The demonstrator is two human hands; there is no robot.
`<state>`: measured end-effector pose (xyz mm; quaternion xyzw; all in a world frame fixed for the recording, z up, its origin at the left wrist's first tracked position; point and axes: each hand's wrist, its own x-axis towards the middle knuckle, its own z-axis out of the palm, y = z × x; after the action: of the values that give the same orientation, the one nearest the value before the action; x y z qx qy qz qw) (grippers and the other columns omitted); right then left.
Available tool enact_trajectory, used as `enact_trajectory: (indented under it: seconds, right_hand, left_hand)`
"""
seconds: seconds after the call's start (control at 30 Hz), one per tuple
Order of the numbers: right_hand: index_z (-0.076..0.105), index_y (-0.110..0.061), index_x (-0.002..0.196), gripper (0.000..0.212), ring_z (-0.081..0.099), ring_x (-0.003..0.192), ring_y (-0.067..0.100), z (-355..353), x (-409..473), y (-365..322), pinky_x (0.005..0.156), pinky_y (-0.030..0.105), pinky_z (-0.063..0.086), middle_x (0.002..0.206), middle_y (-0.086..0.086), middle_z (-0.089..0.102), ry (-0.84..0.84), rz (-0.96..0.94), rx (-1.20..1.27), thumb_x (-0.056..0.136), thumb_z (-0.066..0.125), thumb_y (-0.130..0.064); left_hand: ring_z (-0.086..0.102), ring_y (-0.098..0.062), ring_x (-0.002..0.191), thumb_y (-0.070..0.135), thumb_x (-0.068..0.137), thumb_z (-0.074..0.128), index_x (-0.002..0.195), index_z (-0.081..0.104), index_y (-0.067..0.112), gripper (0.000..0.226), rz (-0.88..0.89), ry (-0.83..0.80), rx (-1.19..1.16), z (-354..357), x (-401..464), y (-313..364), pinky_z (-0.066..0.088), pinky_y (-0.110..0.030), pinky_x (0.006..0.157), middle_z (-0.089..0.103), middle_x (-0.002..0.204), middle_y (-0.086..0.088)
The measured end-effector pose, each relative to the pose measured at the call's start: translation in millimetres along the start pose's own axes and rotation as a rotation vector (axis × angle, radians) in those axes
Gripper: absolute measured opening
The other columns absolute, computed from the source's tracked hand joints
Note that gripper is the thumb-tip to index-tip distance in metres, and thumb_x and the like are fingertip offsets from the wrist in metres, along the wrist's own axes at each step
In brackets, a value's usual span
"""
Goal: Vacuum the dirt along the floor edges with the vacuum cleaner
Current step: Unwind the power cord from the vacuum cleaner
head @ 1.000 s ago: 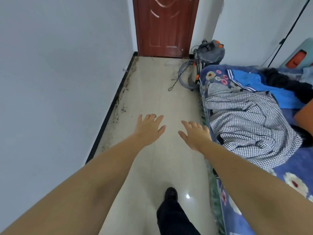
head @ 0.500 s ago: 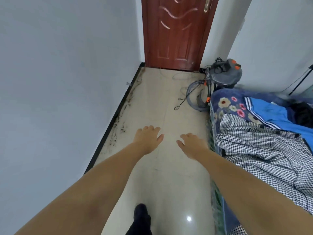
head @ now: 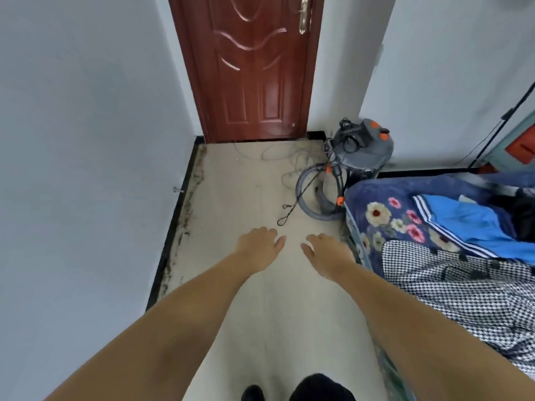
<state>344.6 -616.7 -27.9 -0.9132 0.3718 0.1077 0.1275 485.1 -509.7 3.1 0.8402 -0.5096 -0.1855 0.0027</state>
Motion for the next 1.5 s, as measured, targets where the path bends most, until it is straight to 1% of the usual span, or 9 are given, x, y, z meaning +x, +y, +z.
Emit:
enact_trajectory:
  seconds: [0.23, 0.5, 0.8, 0.93, 1.03, 1.13, 1.23, 1.33, 1.5]
  right_hand:
    - [0.046, -0.017, 0.132, 0.046, 0.05, 0.119, 0.03, -36.9, 129.0, 78.4, 0.092, 0.041, 0.042, 0.133, 0.009, 0.051, 0.016, 0.14, 0.041, 0.102, 0.024, -0.044]
    - [0.048, -0.013, 0.126, 0.041, 0.048, 0.117, 0.032, -127.0, 295.6, 163.2, 0.089, 0.042, 0.04, 0.127, 0.012, 0.051, 0.022, 0.193, 0.04, 0.102, 0.028, -0.04]
    - [0.052, -0.014, 0.121, 0.042, 0.05, 0.114, 0.032, -168.5, 461.2, 222.7, 0.088, 0.043, 0.038, 0.124, 0.011, 0.054, 0.023, 0.276, 0.146, 0.101, 0.027, -0.041]
    - [0.049, -0.015, 0.123, 0.034, 0.047, 0.117, 0.03, -177.4, 530.4, 249.4, 0.089, 0.044, 0.04, 0.127, 0.008, 0.051, -0.039, 0.334, 0.15, 0.102, 0.026, -0.03]
    - [0.043, -0.013, 0.131, 0.032, 0.043, 0.12, 0.031, -180.6, 575.6, 268.6, 0.092, 0.046, 0.045, 0.133, 0.009, 0.042, -0.113, 0.361, 0.128, 0.101, 0.033, -0.014]
    - [0.041, -0.01, 0.134, 0.034, 0.043, 0.119, 0.033, -179.2, 614.3, 291.1, 0.092, 0.045, 0.046, 0.134, 0.01, 0.04, -0.114, 0.509, 0.291, 0.1, 0.037, -0.011]
    - [0.051, -0.006, 0.111, 0.029, 0.051, 0.107, 0.032, -171.2, 649.0, 315.3, 0.088, 0.04, 0.045, 0.114, 0.014, 0.053, -0.033, 0.685, 0.518, 0.102, 0.032, -0.025]
    - [0.052, -0.006, 0.096, 0.027, 0.053, 0.092, 0.03, -155.4, 686.2, 342.1, 0.075, 0.035, 0.039, 0.097, 0.012, 0.056, 0.035, 0.804, 0.701, 0.101, 0.034, -0.025]
    - [0.057, 0.0, 0.099, 0.032, 0.053, 0.088, 0.027, -122.5, 739.2, 383.8, 0.072, 0.032, 0.037, 0.1, 0.015, 0.059, 0.061, 0.922, 0.881, 0.101, 0.034, -0.023]
  left_hand:
    - [0.052, -0.028, 0.114, 0.042, 0.103, 0.026, 0.126, 0.053, 0.014, 0.045, 0.139, -0.016, 0.018, -37.2, 180.9, 23.4, 0.042, -0.037, 0.087, 0.053, 0.123, -0.01]
    - [0.055, -0.03, 0.108, 0.038, 0.102, 0.03, 0.11, 0.056, 0.011, 0.038, 0.155, 0.038, -0.047, -100.1, 370.4, 59.6, 0.046, -0.039, 0.089, 0.059, 0.114, -0.011]
    - [0.054, -0.031, 0.111, 0.037, 0.103, 0.026, 0.114, 0.056, 0.01, 0.042, 0.206, -0.058, -0.024, -145.8, 559.9, 62.5, 0.044, -0.042, 0.094, 0.058, 0.117, -0.011]
    - [0.053, -0.031, 0.114, 0.039, 0.103, 0.026, 0.117, 0.056, 0.011, 0.044, 0.271, -0.082, -0.009, -163.2, 653.0, 58.7, 0.043, -0.041, 0.095, 0.058, 0.12, -0.011]
    - [0.056, -0.031, 0.106, 0.037, 0.103, 0.026, 0.107, 0.056, 0.009, 0.041, 0.374, -0.149, 0.01, -174.5, 720.3, 58.1, 0.042, -0.037, 0.082, 0.059, 0.112, -0.012]
    - [0.058, -0.031, 0.098, 0.039, 0.104, 0.026, 0.096, 0.054, 0.01, 0.041, 0.39, -0.198, 0.006, -175.2, 784.8, 66.0, 0.043, -0.037, 0.08, 0.061, 0.104, -0.013]
    - [0.059, -0.032, 0.097, 0.041, 0.104, 0.025, 0.091, 0.053, 0.011, 0.042, 0.4, -0.27, 0.009, -158.8, 835.1, 82.1, 0.045, -0.038, 0.08, 0.062, 0.101, -0.013]
    - [0.061, -0.029, 0.096, 0.043, 0.103, 0.025, 0.102, 0.059, 0.01, 0.048, 0.415, -0.318, 0.015, -133.4, 877.3, 101.9, 0.046, -0.037, 0.081, 0.064, 0.101, -0.01]
    - [0.057, -0.026, 0.109, 0.043, 0.103, 0.025, 0.128, 0.053, 0.013, 0.048, 0.347, -0.379, -0.057, -84.1, 937.2, 129.7, 0.044, -0.036, 0.083, 0.06, 0.119, -0.008]
